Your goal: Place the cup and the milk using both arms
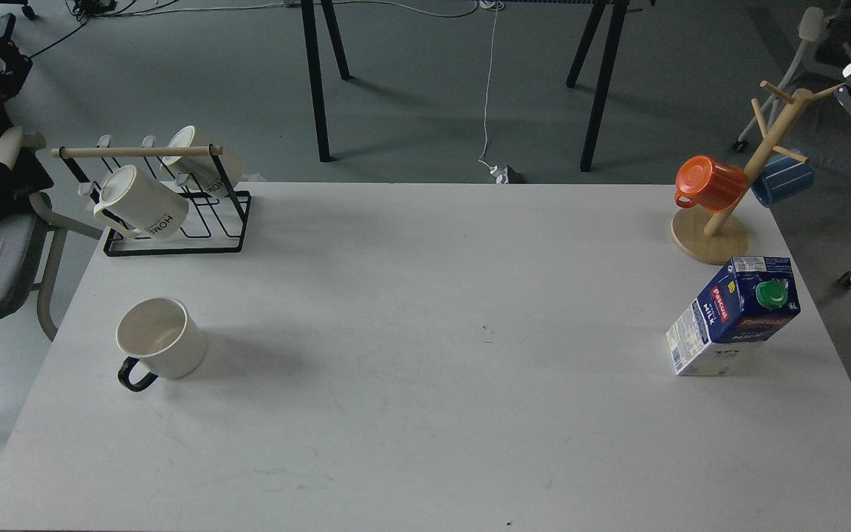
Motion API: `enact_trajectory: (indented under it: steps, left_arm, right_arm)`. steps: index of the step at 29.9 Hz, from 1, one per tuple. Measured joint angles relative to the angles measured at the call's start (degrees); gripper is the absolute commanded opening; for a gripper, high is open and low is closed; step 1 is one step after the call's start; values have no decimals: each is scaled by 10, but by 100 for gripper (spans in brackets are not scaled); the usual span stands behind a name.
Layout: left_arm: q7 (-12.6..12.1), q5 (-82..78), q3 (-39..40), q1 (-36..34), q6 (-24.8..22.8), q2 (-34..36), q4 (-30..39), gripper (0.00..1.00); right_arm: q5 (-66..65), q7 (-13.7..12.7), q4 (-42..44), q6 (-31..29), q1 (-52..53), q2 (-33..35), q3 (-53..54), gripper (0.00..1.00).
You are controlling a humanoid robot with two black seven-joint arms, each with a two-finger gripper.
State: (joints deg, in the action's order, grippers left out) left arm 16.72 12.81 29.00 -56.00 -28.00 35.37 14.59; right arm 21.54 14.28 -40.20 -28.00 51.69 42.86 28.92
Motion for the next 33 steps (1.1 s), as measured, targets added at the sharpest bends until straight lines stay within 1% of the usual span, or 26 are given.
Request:
enact_trajectory:
  steps: [8,13,21,24,33]
  left_arm:
    - [-4,1,1,1,0,3,-1,100]
    - [-6,0,6,-3,0,7,-13,100]
    - [4,-2,5,-11,0,7,-16,100]
    - [11,-13,-1,-12,0,20,-17,100]
    - [14,-132,-7,-40,0,83,-14,100]
  right_arm:
    - [0,0,-1,0,0,-4,4,99]
    - [-1,0,-1,0,1,-5,5,99]
    - [-1,0,-7,0,2,-2,29,99]
    - [-1,0,-10,0,2,0,40,99]
    - [-2,0,-16,0,1,3,44,99]
